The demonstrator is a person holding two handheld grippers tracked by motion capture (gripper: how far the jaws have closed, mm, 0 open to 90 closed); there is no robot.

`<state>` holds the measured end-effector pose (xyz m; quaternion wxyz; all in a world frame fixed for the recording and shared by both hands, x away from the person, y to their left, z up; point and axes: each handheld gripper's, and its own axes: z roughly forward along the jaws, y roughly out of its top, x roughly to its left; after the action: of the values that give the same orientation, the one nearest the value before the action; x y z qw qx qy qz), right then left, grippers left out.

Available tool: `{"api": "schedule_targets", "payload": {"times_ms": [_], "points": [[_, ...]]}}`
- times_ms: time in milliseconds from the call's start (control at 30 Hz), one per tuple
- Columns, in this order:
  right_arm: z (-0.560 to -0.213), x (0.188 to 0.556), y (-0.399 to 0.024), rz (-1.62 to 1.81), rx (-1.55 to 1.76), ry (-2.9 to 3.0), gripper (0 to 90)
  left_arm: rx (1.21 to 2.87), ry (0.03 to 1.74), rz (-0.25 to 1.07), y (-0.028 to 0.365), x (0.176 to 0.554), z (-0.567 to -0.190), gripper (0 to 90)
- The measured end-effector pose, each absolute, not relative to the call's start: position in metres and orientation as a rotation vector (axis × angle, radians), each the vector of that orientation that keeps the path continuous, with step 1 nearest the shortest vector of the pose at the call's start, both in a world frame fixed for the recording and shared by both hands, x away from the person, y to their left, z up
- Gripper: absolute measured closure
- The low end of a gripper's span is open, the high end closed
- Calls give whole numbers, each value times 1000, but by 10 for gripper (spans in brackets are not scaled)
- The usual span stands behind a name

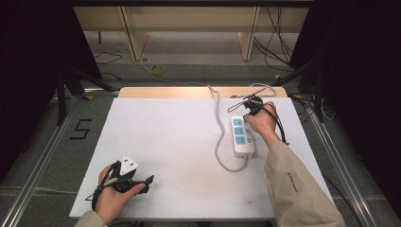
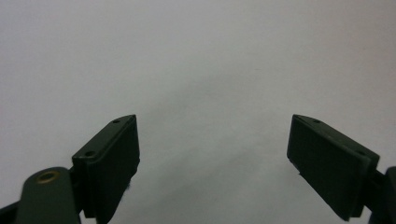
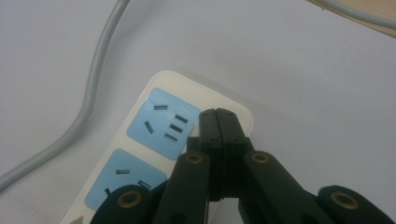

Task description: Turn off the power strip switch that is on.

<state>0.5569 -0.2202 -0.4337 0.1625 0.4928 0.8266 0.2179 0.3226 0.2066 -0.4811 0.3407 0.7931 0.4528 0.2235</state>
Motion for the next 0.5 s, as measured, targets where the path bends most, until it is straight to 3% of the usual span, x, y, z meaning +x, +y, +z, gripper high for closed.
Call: {"api": "schedule_targets", "payload": {"times_ms": [500], "points": [[-438,558,-220,594,1409,2366,900,2064,1178,581,207,323,-481,167]]}}
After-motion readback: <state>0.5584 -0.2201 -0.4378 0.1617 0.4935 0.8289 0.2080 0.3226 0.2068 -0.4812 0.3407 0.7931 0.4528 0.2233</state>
